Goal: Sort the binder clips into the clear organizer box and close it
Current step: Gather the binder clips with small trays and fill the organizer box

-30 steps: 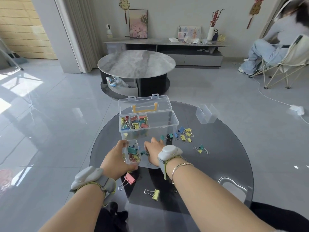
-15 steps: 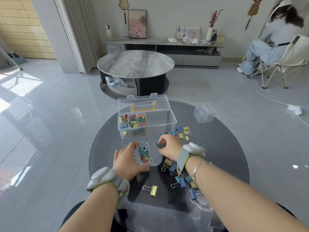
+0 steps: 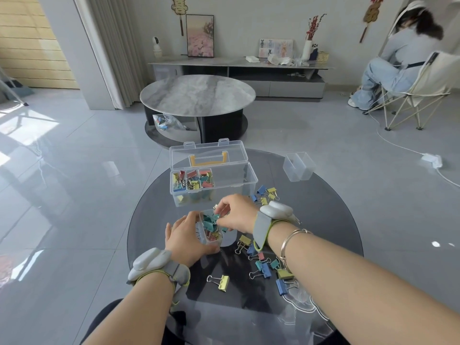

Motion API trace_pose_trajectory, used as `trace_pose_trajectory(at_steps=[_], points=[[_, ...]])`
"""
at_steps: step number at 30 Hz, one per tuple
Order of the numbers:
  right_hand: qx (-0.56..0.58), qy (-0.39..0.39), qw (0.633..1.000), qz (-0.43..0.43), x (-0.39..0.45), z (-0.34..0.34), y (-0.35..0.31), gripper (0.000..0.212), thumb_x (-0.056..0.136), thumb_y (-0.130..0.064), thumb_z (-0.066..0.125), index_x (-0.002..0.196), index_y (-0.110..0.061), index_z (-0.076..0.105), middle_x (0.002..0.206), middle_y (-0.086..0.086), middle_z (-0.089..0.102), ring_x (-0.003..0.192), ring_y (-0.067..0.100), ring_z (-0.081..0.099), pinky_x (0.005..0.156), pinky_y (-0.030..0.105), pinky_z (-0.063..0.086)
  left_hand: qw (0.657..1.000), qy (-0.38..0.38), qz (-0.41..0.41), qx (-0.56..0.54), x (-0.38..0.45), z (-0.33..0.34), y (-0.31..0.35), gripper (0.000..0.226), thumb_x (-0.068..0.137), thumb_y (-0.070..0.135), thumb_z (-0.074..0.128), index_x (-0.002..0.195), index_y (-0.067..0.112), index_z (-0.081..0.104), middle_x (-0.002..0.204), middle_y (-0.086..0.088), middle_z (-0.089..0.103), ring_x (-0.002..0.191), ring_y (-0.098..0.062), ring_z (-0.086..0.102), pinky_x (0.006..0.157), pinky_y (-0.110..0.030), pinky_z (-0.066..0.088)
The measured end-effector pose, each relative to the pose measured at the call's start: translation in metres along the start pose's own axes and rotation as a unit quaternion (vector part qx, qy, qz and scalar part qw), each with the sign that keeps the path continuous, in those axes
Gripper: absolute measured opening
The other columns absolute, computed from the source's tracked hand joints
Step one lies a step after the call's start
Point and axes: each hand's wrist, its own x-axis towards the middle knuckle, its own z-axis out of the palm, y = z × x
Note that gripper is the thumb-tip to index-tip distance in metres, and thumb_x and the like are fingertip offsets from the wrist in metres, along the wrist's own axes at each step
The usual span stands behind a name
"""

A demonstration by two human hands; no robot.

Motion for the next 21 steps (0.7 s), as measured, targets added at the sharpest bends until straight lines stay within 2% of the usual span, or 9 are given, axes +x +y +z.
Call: trace_pose_trajectory(at_steps=[2, 4, 10, 12, 15, 18, 21], points=[[0.015, 0.001, 1.0, -0.003, -0.0007, -0.001, 0.0009, 0.025, 0.081, -0.001, 0.061, 0.103, -0.007, 0.07, 0.104, 0.01, 0.069, 0.095, 0.026, 0.067, 0.081, 0.039, 0.058, 1.0, 0.001, 0.003, -0.001, 0.0004, -0.0009, 0.0002, 0.071, 0.061, 0.055, 0.074, 0.119, 0.034, 0.039, 0.121, 0.01, 0.054, 0.122, -0.022, 0.042, 0.113, -0.05, 0.012], [0.032, 0.005, 0.999, -0.012, -0.0013, -0.0022, 0.0004, 0.023, 0.082, 0.004, 0.057, 0.099, -0.005, 0.07, 0.098, 0.01, 0.07, 0.089, 0.025, 0.07, 0.078, 0.032, 0.058, 1.0, -0.001, 0.006, 0.0, 0.0008, -0.0022, 0.0012, 0.071, 0.061, 0.054, 0.075, 0.12, 0.033, 0.039, 0.12, 0.01, 0.054, 0.122, -0.022, 0.042, 0.113, -0.05, 0.013], [0.049, 0.037, 0.998, -0.008, 0.0042, 0.0005, -0.0028, 0.009, 0.086, 0.0, 0.06, 0.087, -0.005, 0.068, 0.09, 0.014, 0.073, 0.061, 0.022, 0.069, 0.051, 0.015, 0.049, 1.0, -0.012, 0.014, -0.001, -0.0003, -0.0042, 0.0041, 0.07, 0.063, 0.05, 0.076, 0.121, 0.035, 0.039, 0.123, 0.011, 0.053, 0.124, -0.021, 0.04, 0.114, -0.05, 0.011], [0.026, 0.04, 0.999, -0.011, 0.0056, 0.002, -0.003, 0.007, 0.085, -0.007, 0.066, 0.087, -0.006, 0.072, 0.09, 0.011, 0.074, 0.059, 0.014, 0.064, 0.056, 0.015, 0.047, 1.0, -0.011, 0.01, -0.005, -0.0017, -0.0052, 0.0037, 0.069, 0.064, 0.05, 0.077, 0.12, 0.035, 0.039, 0.122, 0.011, 0.053, 0.122, -0.021, 0.041, 0.114, -0.05, 0.012], [-0.006, 0.023, 1.0, -0.007, 0.0056, 0.0016, -0.0037, 0.01, 0.081, -0.015, 0.072, 0.088, -0.01, 0.077, 0.092, 0.006, 0.075, 0.078, 0.015, 0.064, 0.068, 0.018, 0.043, 1.0, -0.009, 0.005, -0.006, -0.0018, -0.0071, 0.0021, 0.07, 0.065, 0.051, 0.076, 0.122, 0.034, 0.039, 0.123, 0.011, 0.054, 0.122, -0.021, 0.041, 0.114, -0.051, 0.013], [-0.015, 0.003, 1.0, 0.001, 0.0053, 0.0006, -0.0038, 0.011, 0.08, -0.014, 0.072, 0.089, -0.012, 0.078, 0.093, 0.005, 0.075, 0.08, 0.014, 0.063, 0.07, 0.019, 0.044, 1.0, -0.013, 0.007, -0.004, -0.0012, -0.0069, 0.0006, 0.073, 0.063, 0.053, 0.076, 0.122, 0.033, 0.039, 0.123, 0.011, 0.054, 0.123, -0.021, 0.042, 0.113, -0.051, 0.013], [-0.051, -0.015, 0.999, -0.007, 0.0035, 0.0008, -0.0058, 0.013, 0.081, -0.012, 0.071, 0.092, -0.011, 0.076, 0.1, 0.004, 0.073, 0.094, 0.02, 0.066, 0.077, 0.022, 0.049, 1.0, -0.012, 0.005, -0.011, -0.0007, -0.0048, 0.0, 0.073, 0.062, 0.053, 0.076, 0.122, 0.034, 0.038, 0.122, 0.011, 0.054, 0.122, -0.022, 0.042, 0.113, -0.051, 0.014]])
